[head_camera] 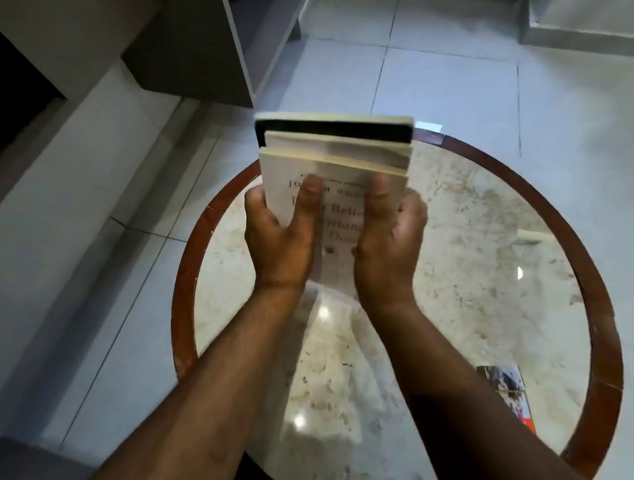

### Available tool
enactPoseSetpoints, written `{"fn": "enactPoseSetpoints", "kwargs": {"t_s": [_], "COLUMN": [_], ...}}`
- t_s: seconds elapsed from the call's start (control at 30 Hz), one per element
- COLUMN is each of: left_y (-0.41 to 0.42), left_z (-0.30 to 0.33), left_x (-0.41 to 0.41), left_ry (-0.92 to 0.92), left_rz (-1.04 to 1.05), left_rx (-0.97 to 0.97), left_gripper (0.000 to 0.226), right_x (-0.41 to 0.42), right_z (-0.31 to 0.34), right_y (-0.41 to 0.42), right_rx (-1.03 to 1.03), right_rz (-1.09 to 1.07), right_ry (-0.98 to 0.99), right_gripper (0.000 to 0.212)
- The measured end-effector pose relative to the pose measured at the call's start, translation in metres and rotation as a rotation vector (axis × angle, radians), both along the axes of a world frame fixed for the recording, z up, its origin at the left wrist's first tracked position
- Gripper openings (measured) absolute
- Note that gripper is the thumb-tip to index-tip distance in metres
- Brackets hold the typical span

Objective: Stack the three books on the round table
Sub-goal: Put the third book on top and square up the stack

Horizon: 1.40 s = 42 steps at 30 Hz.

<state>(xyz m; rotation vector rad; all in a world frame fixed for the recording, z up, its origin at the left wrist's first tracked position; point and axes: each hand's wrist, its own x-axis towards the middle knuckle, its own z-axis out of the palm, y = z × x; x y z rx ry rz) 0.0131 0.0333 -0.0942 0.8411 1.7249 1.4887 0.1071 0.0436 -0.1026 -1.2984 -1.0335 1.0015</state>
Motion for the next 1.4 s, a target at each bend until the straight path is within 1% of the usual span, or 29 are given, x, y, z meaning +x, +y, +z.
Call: {"fn": "enactPoseSetpoints", "kwargs": {"t_s": [0.03,0.07,0.1,0.17,0.2,0.3,0.33,0.37,0.47,0.53,0.57,0.6,0.67,0.73,0.77,0.87,0.97,1.03,1.13,1.2,1.27,1.33,1.4], "left_y": [-0.004,-0.009,-0.013,-0.02,-0.02,-0.012,-0.01,-0.008,0.001,0.01,0.016,0.022,0.035,0.047,0.051,0.063,0.07,0.071,0.073,0.074,0.074,0.076,0.077], "left_z": [0.002,0.0,-0.004,-0.013,-0.017,-0.022,-0.023,-0.022,-0.018,-0.01,-0.007,-0.005,-0.007,-0.012,-0.017,-0.04,-0.059,-0.064,-0.064,-0.066,-0.067,-0.068,-0.064], "left_x": [0.007,0.013,0.018,0.027,0.029,0.028,0.028,0.028,0.033,0.043,0.051,0.059,0.081,0.105,0.116,0.148,0.169,0.176,0.177,0.174,0.172,0.17,0.168], "left_ry": [-0.012,-0.015,-0.029,-0.06,-0.059,-0.064,-0.055,-0.051,-0.04,0.017,0.047,0.075,0.115,0.174,0.218,0.335,0.406,0.475,0.557,0.597,0.625,0.643,0.613], "left_rz": [0.002,0.017,0.037,0.088,0.117,0.146,0.137,0.125,0.087,0.033,0.0,-0.036,-0.117,-0.185,-0.207,-0.236,-0.247,-0.257,-0.254,-0.272,-0.296,-0.308,-0.326], "left_rx": [0.058,0.087,0.098,0.098,0.091,0.038,0.018,-0.004,-0.091,-0.154,-0.186,-0.223,-0.3,-0.337,-0.347,-0.367,-0.403,-0.433,-0.441,-0.419,-0.416,-0.422,-0.42], "left_gripper": [0.076,0.08,0.084,0.087,0.082,0.053,0.049,0.05,0.068,0.073,0.068,0.058,0.039,0.031,0.032,0.04,0.047,0.047,0.044,0.043,0.044,0.044,0.045], "right_x": [0.005,0.008,0.01,0.012,0.012,0.012,0.011,0.012,0.022,0.04,0.053,0.066,0.101,0.136,0.15,0.187,0.207,0.215,0.217,0.217,0.215,0.213,0.217], "right_z": [0.0,-0.005,-0.016,-0.035,-0.039,-0.051,-0.052,-0.053,-0.054,-0.046,-0.042,-0.037,-0.032,-0.031,-0.033,-0.046,-0.057,-0.065,-0.072,-0.075,-0.076,-0.074,-0.069], "right_y": [-0.005,-0.01,-0.014,-0.021,-0.023,-0.023,-0.023,-0.023,-0.016,-0.004,0.005,0.013,0.033,0.048,0.053,0.06,0.066,0.072,0.077,0.077,0.074,0.072,0.071], "right_rx": [0.112,0.181,0.198,0.129,0.092,0.074,0.065,0.041,-0.031,-0.083,-0.116,-0.154,-0.224,-0.271,-0.289,-0.367,-0.462,-0.498,-0.496,-0.466,-0.44,-0.446,-0.443], "right_rz": [-0.014,-0.02,-0.017,-0.005,-0.005,-0.046,-0.047,-0.048,-0.086,-0.113,-0.115,-0.114,-0.134,-0.15,-0.15,-0.152,-0.174,-0.171,-0.164,-0.179,-0.196,-0.185,-0.164], "right_ry": [0.003,0.0,0.003,0.018,0.026,0.009,0.008,0.004,-0.076,-0.155,-0.187,-0.225,-0.303,-0.366,-0.401,-0.467,-0.565,-0.623,-0.638,-0.688,-0.73,-0.697,-0.613], "right_gripper": [0.043,0.045,0.047,0.051,0.054,0.055,0.056,0.057,0.06,0.065,0.067,0.065,0.054,0.05,0.049,0.036,0.037,0.039,0.037,0.04,0.039,0.035,0.041]}}
